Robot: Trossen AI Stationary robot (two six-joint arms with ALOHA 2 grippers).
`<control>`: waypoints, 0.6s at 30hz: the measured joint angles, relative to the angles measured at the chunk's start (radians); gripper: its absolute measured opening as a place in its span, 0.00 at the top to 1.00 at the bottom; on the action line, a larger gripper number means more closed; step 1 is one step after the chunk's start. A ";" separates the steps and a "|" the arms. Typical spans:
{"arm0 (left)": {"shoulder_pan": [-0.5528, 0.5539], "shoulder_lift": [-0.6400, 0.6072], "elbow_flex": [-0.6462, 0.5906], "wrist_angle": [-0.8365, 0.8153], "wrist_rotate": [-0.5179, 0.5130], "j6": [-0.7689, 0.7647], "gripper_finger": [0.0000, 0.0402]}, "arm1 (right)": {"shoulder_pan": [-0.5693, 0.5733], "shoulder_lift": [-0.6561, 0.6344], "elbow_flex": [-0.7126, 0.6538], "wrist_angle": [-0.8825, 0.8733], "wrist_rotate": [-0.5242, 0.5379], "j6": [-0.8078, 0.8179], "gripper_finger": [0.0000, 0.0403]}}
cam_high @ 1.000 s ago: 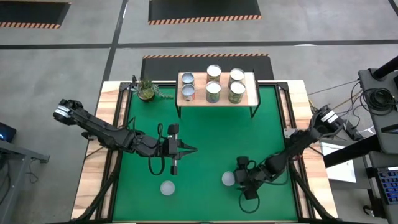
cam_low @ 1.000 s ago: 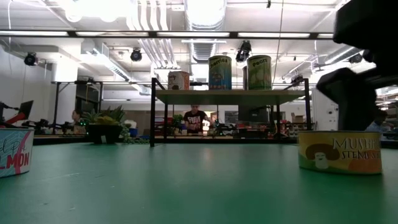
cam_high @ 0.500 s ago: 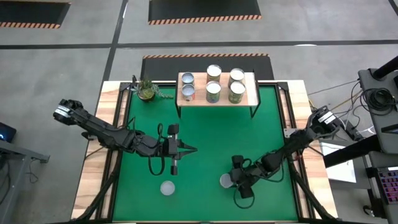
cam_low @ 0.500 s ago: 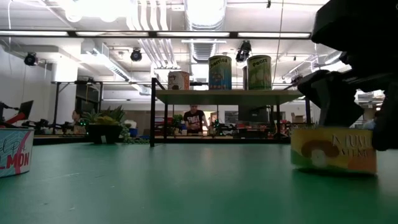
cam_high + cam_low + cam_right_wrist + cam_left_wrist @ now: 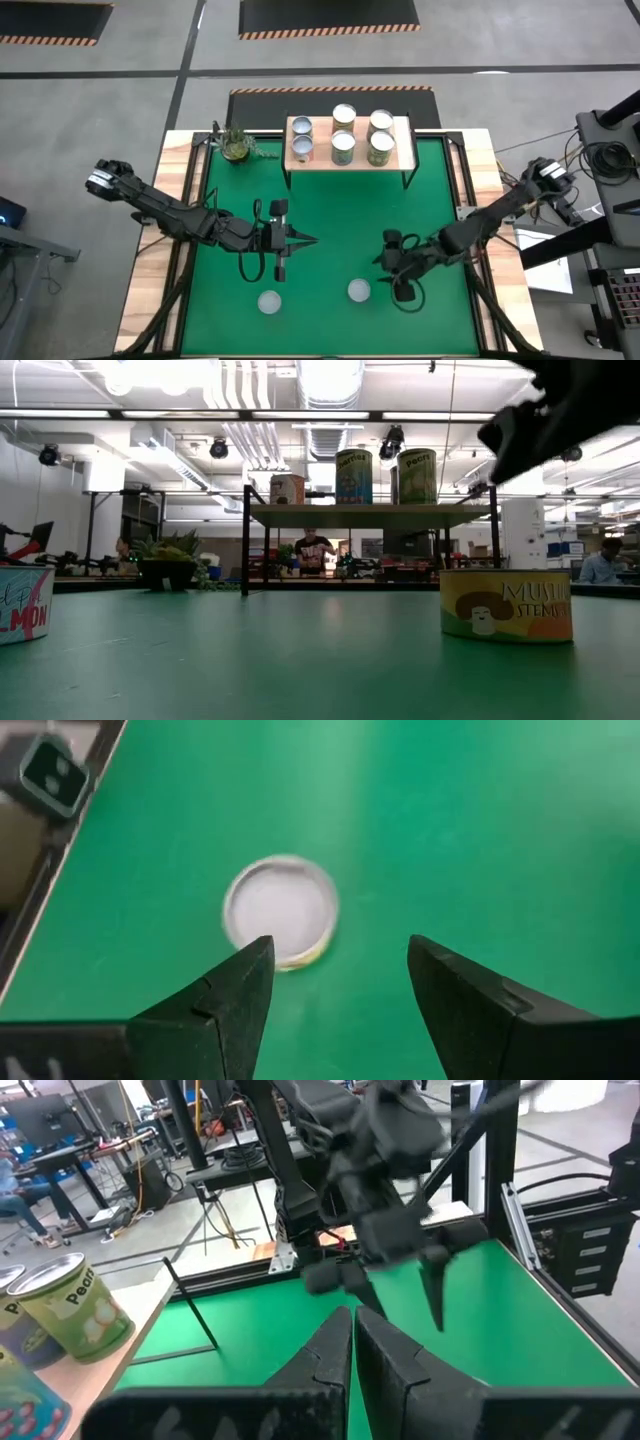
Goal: Pick and place cans onto a shelf
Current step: Put the canned mushroom on the shelf
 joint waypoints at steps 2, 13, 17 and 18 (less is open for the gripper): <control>0.000 0.000 0.000 0.000 0.000 0.007 1.00 | -0.005 -0.048 0.000 -0.017 0.020 -0.012 0.46; 0.000 -0.001 0.000 0.000 0.000 0.013 1.00 | 0.009 -0.004 -0.002 0.051 0.043 0.001 0.33; 0.000 -0.001 0.000 0.000 0.000 0.013 1.00 | 0.023 0.060 -0.001 0.065 0.013 -0.002 0.22; 0.000 -0.001 0.000 0.001 0.000 0.013 1.00 | 0.030 0.078 -0.001 0.066 -0.003 -0.010 0.19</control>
